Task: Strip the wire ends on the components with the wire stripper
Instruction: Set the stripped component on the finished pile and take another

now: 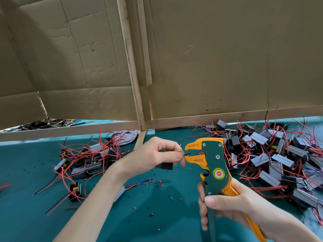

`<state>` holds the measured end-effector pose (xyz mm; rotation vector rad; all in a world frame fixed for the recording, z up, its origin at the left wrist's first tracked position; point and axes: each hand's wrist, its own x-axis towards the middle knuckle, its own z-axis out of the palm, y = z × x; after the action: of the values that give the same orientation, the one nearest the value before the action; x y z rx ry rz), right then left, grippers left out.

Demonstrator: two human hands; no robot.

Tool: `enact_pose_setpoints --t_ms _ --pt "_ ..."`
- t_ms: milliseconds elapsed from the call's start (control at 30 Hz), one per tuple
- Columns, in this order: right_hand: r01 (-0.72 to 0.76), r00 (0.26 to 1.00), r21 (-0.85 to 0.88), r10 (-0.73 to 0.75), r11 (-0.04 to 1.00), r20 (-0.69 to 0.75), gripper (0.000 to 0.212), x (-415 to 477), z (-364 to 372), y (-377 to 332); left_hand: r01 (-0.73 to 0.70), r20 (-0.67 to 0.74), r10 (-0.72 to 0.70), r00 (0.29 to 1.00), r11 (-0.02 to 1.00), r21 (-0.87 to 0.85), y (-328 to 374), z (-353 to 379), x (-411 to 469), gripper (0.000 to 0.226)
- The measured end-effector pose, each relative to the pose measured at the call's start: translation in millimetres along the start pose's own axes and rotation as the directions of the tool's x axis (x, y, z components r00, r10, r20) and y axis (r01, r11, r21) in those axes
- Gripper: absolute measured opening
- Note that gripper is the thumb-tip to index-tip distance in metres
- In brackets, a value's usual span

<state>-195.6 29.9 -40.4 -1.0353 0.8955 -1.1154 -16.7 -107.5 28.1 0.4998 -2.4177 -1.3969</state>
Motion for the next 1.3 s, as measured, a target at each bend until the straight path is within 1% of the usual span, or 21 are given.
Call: enact_pose_setpoints --t_ms 133,300,333,400,467,500,533,600,633,700,767,833,867,1000,1067,1133,1200,1300 --pt "-0.008 1.000 -0.030 0.008 1.000 -0.016 0.033 0 5 0 0.012 0.028 -0.012 1.000 1.000 -0.019 1 -2 0 0.020" --pt "-0.024 0.996 -0.068 0.018 0.997 -0.083 0.027 2 10 4 0.013 0.035 -0.012 0.999 1.000 -0.015 1 -5 -2 0.019" --pt "-0.022 0.995 -0.069 0.015 0.997 -0.101 0.028 3 13 5 0.014 0.025 -0.014 1.000 1.000 -0.016 0 -5 -2 0.019" --pt "-0.023 0.985 -0.092 0.006 0.995 -0.175 0.037 5 16 8 0.032 0.008 -0.032 0.999 0.999 -0.018 -3 -6 -1 0.020" --pt "-0.015 0.963 -0.138 -0.023 0.990 -0.268 0.046 7 15 13 0.063 0.002 -0.063 0.998 0.998 -0.026 -7 -4 2 0.024" --pt "-0.014 0.958 -0.137 -0.026 0.991 -0.286 0.047 8 14 14 0.076 -0.003 -0.077 0.997 0.997 -0.014 -10 -3 3 0.028" --pt "-0.013 0.960 -0.096 -0.014 0.995 -0.281 0.047 8 13 15 0.085 -0.010 -0.085 0.996 0.996 0.019 -12 -2 4 0.031" --pt "0.024 0.980 0.042 -0.015 0.999 -0.201 0.052 8 10 13 0.087 -0.052 -0.082 0.995 0.992 0.089 -16 0 7 0.033" --pt "0.049 0.986 0.092 -0.033 0.995 -0.165 0.052 9 9 11 0.092 -0.089 -0.083 0.993 0.991 0.100 -18 0 8 0.033" --pt "0.089 0.987 0.151 -0.067 0.985 -0.146 0.047 11 7 8 0.085 -0.175 -0.072 0.982 0.994 0.067 -22 -2 9 0.033" --pt "0.120 0.980 0.177 -0.089 0.977 -0.176 0.033 12 1 6 0.054 -0.233 -0.040 0.972 0.997 0.054 -23 -2 11 0.034" --pt "0.144 0.966 0.193 -0.095 0.971 -0.241 0.017 13 -3 4 0.015 -0.254 0.000 0.967 0.998 0.056 -24 0 13 0.037" --pt "0.151 0.959 0.202 -0.093 0.968 -0.269 0.013 13 -5 4 -0.012 -0.260 0.022 0.965 0.999 0.042 -24 1 13 0.037" --pt "0.148 0.946 0.208 -0.077 0.967 -0.315 0.016 14 -9 2 -0.109 -0.274 0.104 0.956 0.994 -0.004 -23 7 13 0.025" --pt "0.136 0.948 0.211 -0.065 0.968 -0.312 0.017 14 -10 3 -0.129 -0.292 0.097 0.951 0.987 -0.092 -23 10 12 0.021" --pt "0.113 0.955 0.210 -0.048 0.971 -0.292 0.016 14 -10 3 -0.108 -0.300 0.063 0.952 0.985 -0.135 -23 10 13 0.014" --pt "0.085 0.967 0.199 -0.033 0.976 -0.254 0.020 13 -9 3 -0.074 -0.287 0.049 0.957 0.994 -0.076 -23 10 13 0.005" --pt "0.051 0.981 0.174 -0.017 0.983 -0.192 0.031 11 -8 3 -0.079 -0.276 0.086 0.957 0.996 0.038 -22 10 14 0.004"
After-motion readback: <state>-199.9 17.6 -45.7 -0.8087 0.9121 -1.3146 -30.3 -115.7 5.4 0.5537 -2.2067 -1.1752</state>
